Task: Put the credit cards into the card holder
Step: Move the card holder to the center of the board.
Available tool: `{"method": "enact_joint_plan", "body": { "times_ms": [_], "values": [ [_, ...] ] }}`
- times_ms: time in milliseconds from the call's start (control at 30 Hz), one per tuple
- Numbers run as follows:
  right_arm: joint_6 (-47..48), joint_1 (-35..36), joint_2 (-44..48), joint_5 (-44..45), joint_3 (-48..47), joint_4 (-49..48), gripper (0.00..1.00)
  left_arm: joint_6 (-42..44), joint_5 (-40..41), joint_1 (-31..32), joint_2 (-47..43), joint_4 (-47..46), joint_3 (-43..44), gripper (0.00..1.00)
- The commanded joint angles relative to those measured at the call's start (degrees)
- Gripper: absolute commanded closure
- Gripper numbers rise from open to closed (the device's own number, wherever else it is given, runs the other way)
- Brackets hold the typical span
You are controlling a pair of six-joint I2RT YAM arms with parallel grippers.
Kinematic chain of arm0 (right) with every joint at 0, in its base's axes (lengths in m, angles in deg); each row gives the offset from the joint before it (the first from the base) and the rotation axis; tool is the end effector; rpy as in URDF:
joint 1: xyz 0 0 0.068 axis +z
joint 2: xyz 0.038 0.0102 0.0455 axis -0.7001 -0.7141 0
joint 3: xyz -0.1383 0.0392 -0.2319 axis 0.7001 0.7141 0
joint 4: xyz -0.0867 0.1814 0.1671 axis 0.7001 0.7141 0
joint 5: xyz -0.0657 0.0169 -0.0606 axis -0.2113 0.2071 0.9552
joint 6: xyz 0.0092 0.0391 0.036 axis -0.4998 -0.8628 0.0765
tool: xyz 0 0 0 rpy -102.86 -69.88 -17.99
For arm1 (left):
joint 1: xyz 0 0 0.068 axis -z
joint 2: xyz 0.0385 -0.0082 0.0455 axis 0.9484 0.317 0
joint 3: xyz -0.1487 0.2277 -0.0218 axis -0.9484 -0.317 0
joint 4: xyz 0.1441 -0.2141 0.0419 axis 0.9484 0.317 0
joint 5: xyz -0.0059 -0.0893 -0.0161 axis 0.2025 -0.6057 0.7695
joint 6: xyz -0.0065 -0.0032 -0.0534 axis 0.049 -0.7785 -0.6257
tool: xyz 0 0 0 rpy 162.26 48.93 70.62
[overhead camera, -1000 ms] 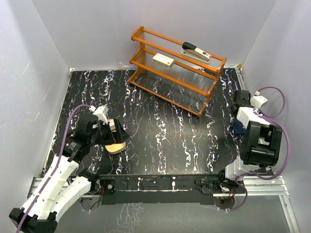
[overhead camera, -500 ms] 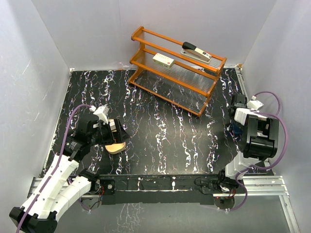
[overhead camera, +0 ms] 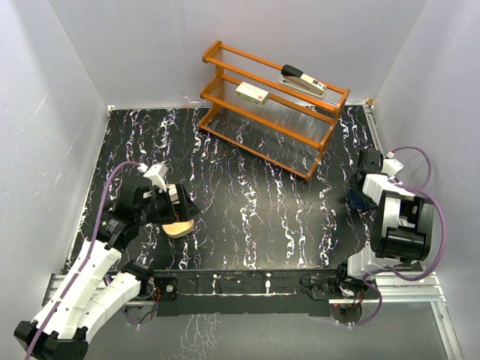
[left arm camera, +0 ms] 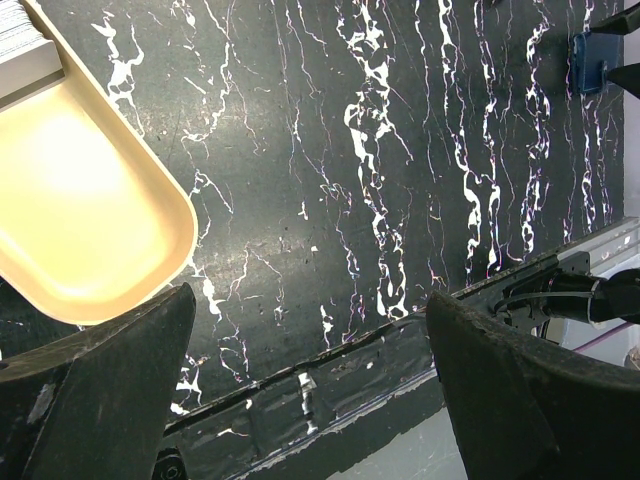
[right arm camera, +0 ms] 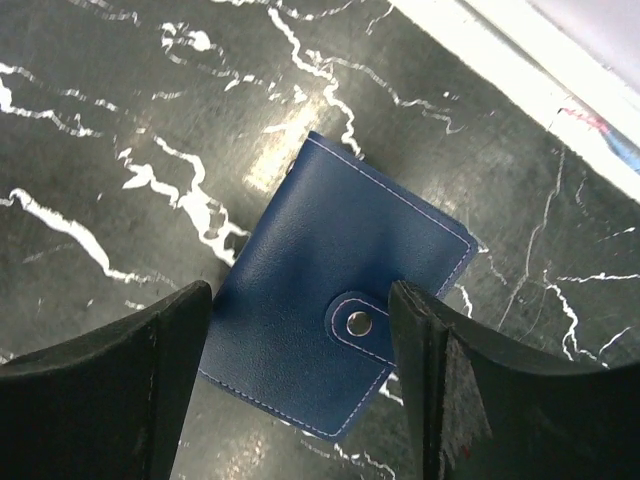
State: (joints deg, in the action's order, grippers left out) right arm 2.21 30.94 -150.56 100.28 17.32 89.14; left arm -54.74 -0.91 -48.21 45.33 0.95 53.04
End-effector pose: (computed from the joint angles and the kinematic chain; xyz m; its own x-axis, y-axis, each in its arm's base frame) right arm 0.2775 -0.0823 0.1619 -0.4606 0.6319 -0.6233 0.8188 0.5737 -0.0235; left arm 0.1362 -0.0672 0.3011 -0.7105 -0.2325 -0.6642 0.2235 0.8204 -0.5263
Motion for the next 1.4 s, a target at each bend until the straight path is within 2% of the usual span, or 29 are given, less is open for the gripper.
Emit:
{"method": "enact_joint_plan", "body": {
  "times_ms": [0, 233, 400, 700, 933, 1100, 1233, 1367],
  "values": [
    [-0.62, 1.05, 3.08, -7.32, 2.09, 3.11, 0.32, 0.38, -0.19, -0.37, -0.67, 0.21, -0.24, 0.01],
    [0.64, 7.8, 5.04, -9.43, 3.52, 6.61, 0.35, 0.21, 0.15, -0.37, -1.66, 0.13, -0.4, 0.01],
    [-2.97, 18.64, 6.93, -7.19, 5.11, 9.18, 0.37, 0.11, 0.25, -0.37, -1.28, 0.27, -0.3, 0.01],
    [-9.56, 39.5, 7.81, -7.21, 8.16, 6.68, 0.4, 0.29, -1.93, -0.37, -1.71, -0.58, -0.66, 0.02],
    [-6.06, 56.31, 1.8, -4.97, 1.39, 6.02, 0.41, -0.18, -1.2, -0.37, -1.94, -0.42, -0.73, 0.03],
    [-3.49, 65.78, -4.7, -2.47, -5.62, 8.76, 0.42, -0.6, -0.59, -0.37, -1.63, -0.45, -0.88, 0.05],
    [-1.95, 70.9, -9.54, 0.3, -11.55, 13.16, 0.44, -0.68, -0.63, -0.28, -1.08, -0.4, -0.8, 0.06],
    [-4.12, 72.07, -9.16, 2.27, -14.5, 17.21, 0.45, -0.76, -0.48, -0.28, -0.79, -0.35, -0.89, 0.06]
  ]
}}
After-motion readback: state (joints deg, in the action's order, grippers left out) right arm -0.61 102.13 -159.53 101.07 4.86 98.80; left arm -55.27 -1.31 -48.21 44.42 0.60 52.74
